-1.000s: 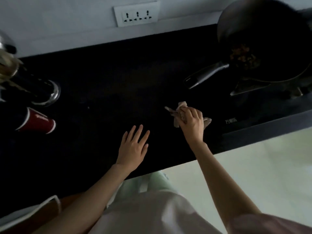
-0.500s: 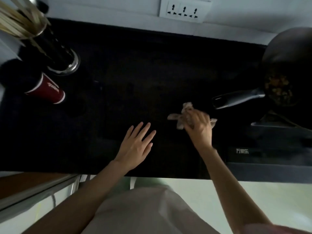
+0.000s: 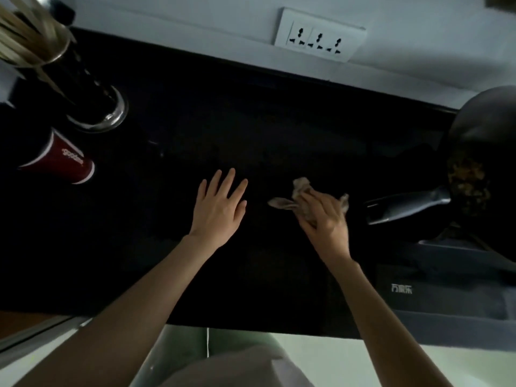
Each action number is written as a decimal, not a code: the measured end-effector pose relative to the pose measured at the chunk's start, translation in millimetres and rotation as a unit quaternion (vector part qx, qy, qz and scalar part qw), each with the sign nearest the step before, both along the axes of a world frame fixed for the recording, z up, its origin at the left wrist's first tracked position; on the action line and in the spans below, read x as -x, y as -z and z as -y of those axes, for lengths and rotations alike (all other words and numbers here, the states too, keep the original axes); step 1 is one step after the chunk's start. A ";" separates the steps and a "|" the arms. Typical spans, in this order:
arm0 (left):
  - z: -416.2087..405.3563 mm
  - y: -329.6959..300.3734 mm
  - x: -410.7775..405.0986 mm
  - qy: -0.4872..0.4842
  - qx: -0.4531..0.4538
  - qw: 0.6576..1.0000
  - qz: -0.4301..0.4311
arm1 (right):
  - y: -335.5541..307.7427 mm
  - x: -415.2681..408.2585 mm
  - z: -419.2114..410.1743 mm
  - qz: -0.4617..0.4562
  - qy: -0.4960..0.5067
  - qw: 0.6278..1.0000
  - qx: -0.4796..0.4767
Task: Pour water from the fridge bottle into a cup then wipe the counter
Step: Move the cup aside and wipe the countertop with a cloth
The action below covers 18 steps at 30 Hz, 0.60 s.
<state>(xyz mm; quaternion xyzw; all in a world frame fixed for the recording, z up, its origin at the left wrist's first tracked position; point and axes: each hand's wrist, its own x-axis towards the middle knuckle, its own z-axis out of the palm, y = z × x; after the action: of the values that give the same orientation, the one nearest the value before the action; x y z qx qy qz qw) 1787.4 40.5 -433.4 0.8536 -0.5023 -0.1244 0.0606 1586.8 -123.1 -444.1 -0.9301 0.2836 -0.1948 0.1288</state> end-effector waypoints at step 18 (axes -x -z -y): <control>1.9 7.5 -3.9 -0.004 -0.003 1.000 0.001 | 6.2 -72.1 19.7 0.008 -0.006 1.000 -0.014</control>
<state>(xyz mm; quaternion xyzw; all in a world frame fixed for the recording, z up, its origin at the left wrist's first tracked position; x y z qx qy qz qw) 1791.3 38.5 -440.9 0.8559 -0.4985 -0.1246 0.0585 1658.9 -142.8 -450.3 -0.9283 0.2800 -0.1972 0.1449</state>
